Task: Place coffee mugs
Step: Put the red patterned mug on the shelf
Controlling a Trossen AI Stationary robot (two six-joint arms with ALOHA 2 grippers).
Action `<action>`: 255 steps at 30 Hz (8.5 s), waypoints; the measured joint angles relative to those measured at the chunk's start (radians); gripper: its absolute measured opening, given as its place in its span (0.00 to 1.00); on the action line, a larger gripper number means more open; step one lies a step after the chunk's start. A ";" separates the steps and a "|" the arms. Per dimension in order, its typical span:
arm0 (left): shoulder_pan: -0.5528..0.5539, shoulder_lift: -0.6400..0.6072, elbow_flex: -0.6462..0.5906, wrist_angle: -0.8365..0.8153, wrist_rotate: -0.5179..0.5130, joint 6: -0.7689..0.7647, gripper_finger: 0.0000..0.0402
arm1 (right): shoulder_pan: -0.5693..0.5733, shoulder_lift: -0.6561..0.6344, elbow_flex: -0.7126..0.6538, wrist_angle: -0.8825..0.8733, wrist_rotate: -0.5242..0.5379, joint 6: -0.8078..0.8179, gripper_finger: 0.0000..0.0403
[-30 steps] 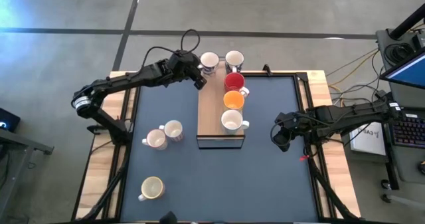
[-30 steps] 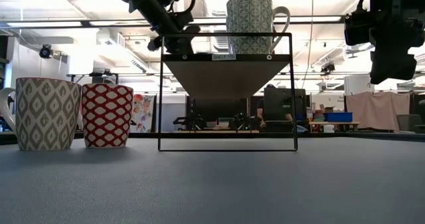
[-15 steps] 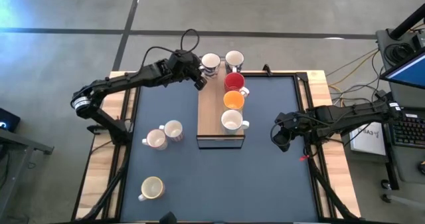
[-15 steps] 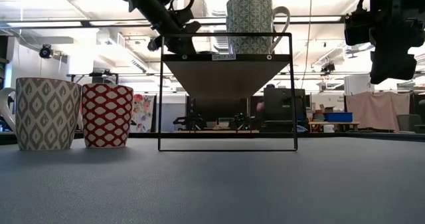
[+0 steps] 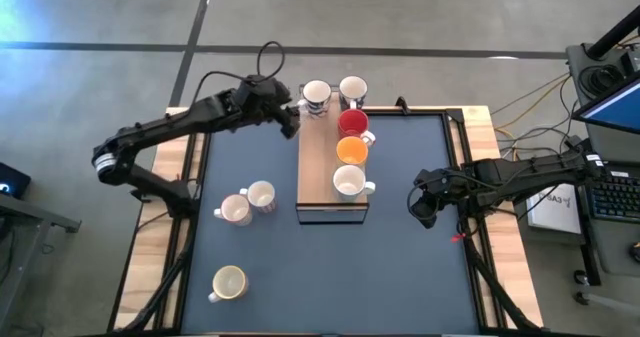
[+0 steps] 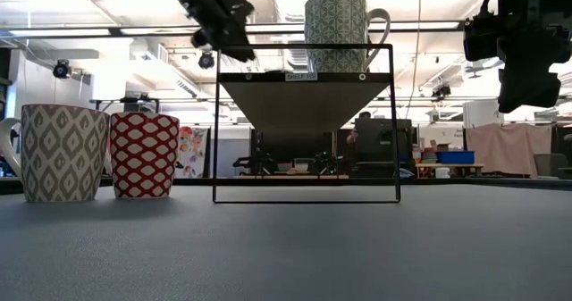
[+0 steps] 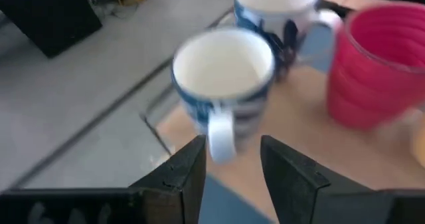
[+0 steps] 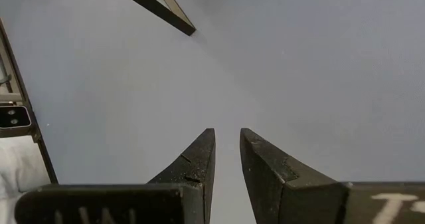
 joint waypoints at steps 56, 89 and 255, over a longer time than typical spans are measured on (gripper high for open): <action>-0.386 -0.035 -0.356 -0.510 0.013 -0.664 0.02 | 0.000 0.000 0.000 0.000 0.000 0.000 0.15; -0.199 -0.036 0.116 -0.672 -0.001 -0.532 0.01 | 0.000 0.000 0.000 0.000 0.000 0.000 0.15; -0.121 0.245 0.312 -0.317 0.208 0.291 0.07 | 0.000 0.000 0.000 0.000 0.000 0.000 0.15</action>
